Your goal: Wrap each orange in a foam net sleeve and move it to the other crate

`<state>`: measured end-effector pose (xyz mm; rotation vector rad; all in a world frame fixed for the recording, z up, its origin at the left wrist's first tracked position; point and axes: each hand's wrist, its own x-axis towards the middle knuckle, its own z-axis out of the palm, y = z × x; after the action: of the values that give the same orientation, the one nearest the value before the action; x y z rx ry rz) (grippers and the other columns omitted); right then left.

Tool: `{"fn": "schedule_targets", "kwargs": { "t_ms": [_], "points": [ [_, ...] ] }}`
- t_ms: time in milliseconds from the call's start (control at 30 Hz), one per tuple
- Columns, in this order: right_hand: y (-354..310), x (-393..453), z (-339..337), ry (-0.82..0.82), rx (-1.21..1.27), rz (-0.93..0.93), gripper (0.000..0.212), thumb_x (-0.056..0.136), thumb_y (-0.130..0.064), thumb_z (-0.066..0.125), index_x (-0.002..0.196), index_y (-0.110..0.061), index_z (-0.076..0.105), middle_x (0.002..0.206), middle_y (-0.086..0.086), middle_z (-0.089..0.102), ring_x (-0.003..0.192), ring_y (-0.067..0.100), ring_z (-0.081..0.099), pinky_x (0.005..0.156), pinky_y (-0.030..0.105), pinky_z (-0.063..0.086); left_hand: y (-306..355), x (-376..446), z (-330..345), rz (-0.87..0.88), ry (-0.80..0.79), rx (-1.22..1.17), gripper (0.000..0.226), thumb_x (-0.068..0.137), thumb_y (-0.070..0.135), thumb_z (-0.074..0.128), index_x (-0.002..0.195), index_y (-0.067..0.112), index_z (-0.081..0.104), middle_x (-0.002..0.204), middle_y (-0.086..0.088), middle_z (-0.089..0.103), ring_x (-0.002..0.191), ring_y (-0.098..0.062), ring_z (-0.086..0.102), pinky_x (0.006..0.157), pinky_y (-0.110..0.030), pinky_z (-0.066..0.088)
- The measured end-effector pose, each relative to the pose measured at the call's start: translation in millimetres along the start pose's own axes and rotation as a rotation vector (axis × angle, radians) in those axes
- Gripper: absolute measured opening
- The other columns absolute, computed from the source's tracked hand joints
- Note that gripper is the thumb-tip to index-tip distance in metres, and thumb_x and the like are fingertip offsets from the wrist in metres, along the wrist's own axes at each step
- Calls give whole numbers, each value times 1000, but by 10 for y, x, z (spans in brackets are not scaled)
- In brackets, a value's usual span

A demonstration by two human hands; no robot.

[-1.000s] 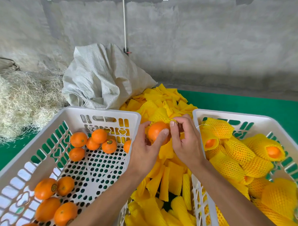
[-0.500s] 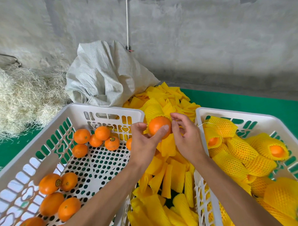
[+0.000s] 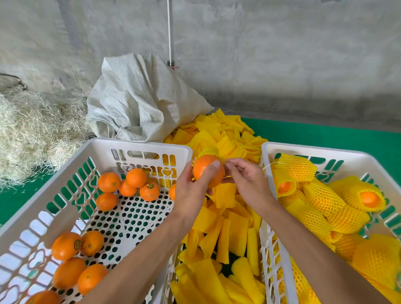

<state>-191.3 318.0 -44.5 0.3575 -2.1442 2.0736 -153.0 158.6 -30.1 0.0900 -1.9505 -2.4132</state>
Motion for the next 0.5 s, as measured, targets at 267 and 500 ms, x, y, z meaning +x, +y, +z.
{"fn": "schedule_targets", "kwargs": {
  "t_ms": [267, 500],
  "points": [
    [-141, -119, 50, 144, -371, -264, 13, 107, -29, 43, 100, -22, 52, 74, -11, 57, 68, 8, 56, 58, 13, 41, -89, 22, 0, -42, 28, 148, 86, 73, 75, 76, 135, 23, 46, 112, 0, 71, 80, -8, 76, 79, -51, 65],
    [-117, -126, 47, 136, -508, -371, 8, 105, -29, 54, 101, -22, 57, 86, -22, 57, 81, 4, 60, 65, 8, 41, -56, 4, 43, -33, 26, -71, 73, 83, 57, 79, 133, 19, 41, 123, -8, 65, 102, -17, 76, 78, -43, 66]
  ]
}}
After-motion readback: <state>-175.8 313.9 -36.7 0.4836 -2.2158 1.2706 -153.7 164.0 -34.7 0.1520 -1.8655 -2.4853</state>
